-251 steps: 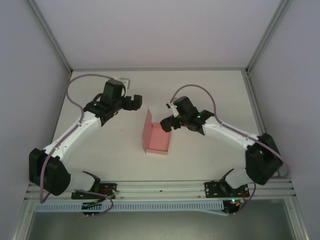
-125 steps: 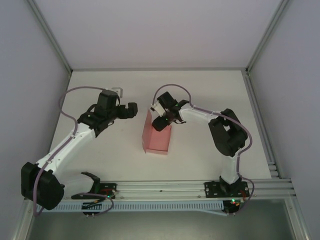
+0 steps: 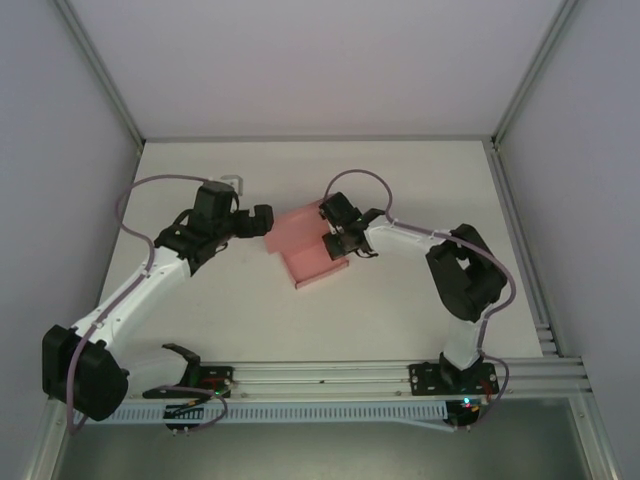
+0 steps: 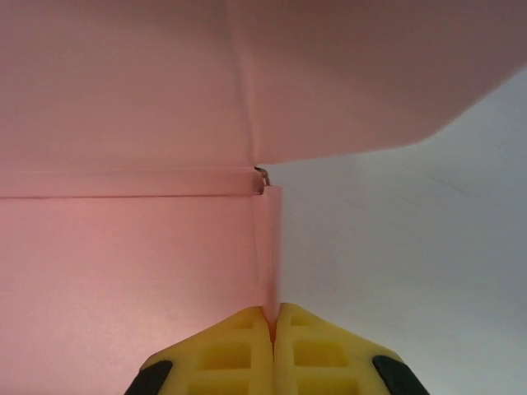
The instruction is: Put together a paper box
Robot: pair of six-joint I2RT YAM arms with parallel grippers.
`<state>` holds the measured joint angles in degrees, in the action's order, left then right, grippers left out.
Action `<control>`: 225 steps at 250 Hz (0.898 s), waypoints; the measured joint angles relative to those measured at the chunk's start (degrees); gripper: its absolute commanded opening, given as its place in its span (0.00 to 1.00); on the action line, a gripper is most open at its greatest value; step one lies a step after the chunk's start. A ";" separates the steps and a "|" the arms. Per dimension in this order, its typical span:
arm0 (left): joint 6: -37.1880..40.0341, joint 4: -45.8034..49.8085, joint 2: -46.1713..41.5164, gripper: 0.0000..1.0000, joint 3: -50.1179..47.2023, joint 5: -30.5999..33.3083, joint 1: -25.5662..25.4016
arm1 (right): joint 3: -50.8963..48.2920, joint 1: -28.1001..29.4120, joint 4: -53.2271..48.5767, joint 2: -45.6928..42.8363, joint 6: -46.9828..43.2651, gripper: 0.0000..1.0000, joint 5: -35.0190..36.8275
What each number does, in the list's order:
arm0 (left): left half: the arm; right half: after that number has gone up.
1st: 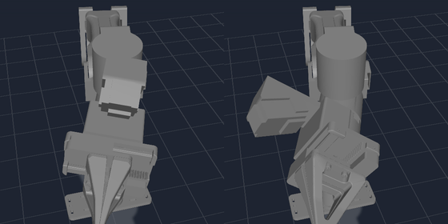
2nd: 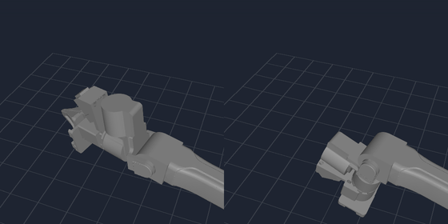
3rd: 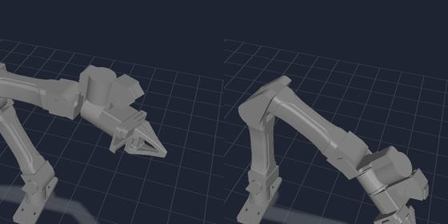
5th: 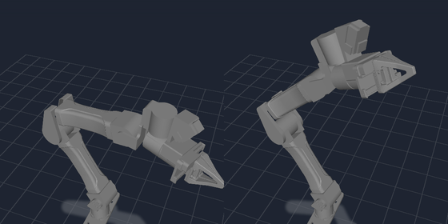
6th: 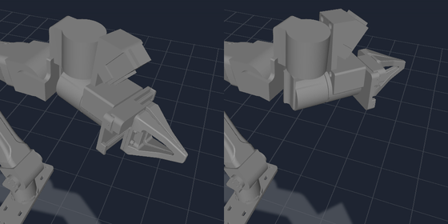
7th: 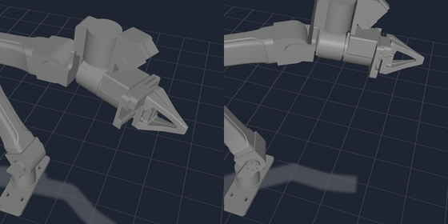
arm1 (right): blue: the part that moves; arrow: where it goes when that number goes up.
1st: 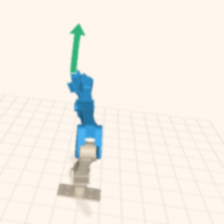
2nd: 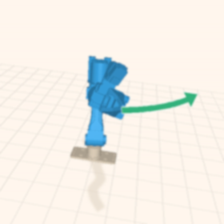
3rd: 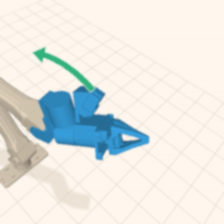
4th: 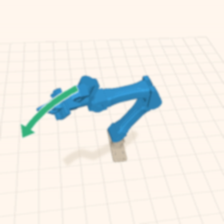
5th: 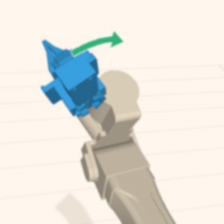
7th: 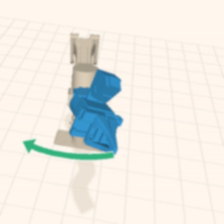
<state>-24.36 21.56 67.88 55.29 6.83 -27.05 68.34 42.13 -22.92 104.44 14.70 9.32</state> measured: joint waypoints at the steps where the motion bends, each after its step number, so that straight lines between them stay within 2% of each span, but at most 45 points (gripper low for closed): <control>1: 0.00 0.00 -0.02 1.00 -0.02 0.02 0.02 | -0.07 0.07 -0.07 -0.09 0.24 0.03 0.26; 42: -0.66 -0.13 -0.13 1.00 -0.13 0.52 0.02 | -2.95 3.02 -2.78 -2.69 17.27 0.05 8.24; 78: -0.83 -0.37 -0.13 1.00 -0.46 0.66 0.02 | -5.31 4.68 -3.98 -3.23 29.16 0.06 10.54; 106: -0.68 -0.92 -0.13 1.00 -1.29 0.48 0.02 | -5.79 5.46 -4.00 -3.63 33.55 0.18 11.50; 136: 0.94 -2.38 -0.09 1.00 -2.47 -1.64 0.07 | -5.79 5.66 -4.02 -3.89 34.12 0.32 12.07; 154: 2.91 -3.87 0.20 1.00 -2.99 -4.17 0.07 | -5.79 5.66 -4.04 -4.87 33.53 0.48 12.26; 211: 12.59 -7.96 5.07 0.99 -2.21 -14.21 0.22 | -5.79 5.27 -5.31 -12.66 27.12 0.63 13.90; 225: 15.45 -8.15 7.41 0.98 -1.09 -16.02 0.44 | -5.79 4.52 -5.53 -14.99 24.52 0.79 13.86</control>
<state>-8.91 13.41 75.29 54.19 -9.19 -26.61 62.54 46.65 -28.45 89.45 39.22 23.18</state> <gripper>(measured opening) 0.988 0.659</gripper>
